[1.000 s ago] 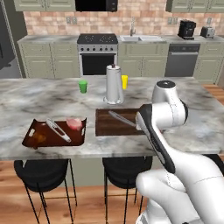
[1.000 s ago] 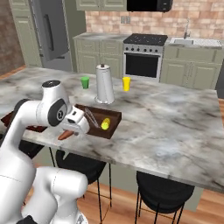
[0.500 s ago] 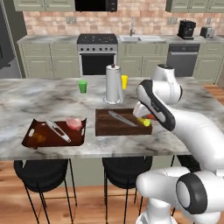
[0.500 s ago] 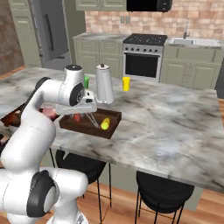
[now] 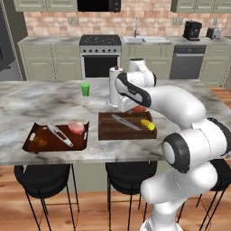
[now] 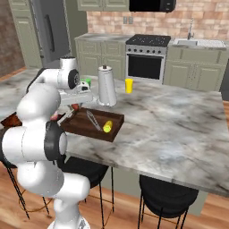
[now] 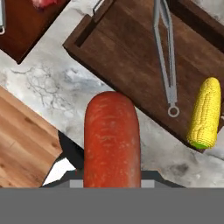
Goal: Gather the corn and carrot from the fridge and place them on a tray on the dining counter. Then gather the chicken drumstick and steak from the fridge and place them on the other tray.
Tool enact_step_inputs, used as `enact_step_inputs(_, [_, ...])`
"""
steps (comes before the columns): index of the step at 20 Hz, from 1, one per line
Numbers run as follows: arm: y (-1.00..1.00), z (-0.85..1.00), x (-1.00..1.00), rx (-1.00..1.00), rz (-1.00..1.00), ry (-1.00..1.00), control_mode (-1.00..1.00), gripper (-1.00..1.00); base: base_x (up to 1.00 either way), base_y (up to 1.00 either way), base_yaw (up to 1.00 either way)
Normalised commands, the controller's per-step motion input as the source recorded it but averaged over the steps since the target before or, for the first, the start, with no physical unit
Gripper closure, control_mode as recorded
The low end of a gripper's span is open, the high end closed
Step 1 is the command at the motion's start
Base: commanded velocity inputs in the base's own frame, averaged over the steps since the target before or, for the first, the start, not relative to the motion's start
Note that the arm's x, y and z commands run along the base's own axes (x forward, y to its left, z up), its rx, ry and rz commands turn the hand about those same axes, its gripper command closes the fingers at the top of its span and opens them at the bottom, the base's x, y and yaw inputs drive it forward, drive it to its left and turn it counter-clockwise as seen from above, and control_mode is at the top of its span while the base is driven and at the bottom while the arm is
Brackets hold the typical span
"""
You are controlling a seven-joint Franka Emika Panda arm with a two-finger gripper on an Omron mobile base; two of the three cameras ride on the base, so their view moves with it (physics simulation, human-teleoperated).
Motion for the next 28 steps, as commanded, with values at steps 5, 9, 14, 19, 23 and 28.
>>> enact_step_inputs(5, [0.58, -0.49, 0.64, -0.16, 0.02, 0.13, -1.00, 1.00, 0.00, 0.00, 0.00])
enact_step_inputs(9, [0.20, -0.54, 0.47, 0.00, 0.09, 0.02, -1.00, 1.00, 0.00, 0.00, 0.00])
enact_step_inputs(14, [-0.02, -0.46, 0.37, 0.01, 0.12, 0.00, -1.00, 1.00, 0.00, 0.00, 0.00])
enact_step_inputs(19, [-0.09, -0.46, 0.54, 0.00, 0.09, 0.00, -1.00, 1.00, 0.00, 0.00, 0.00])
enact_step_inputs(23, [-0.04, -0.20, 0.54, 0.00, 0.02, -0.04, -1.00, 1.00, 0.00, 0.00, 0.00])
enact_step_inputs(28, [0.05, -0.19, 0.39, 0.00, 0.00, -0.11, -1.00, 1.00, 0.00, 0.00, 0.00])
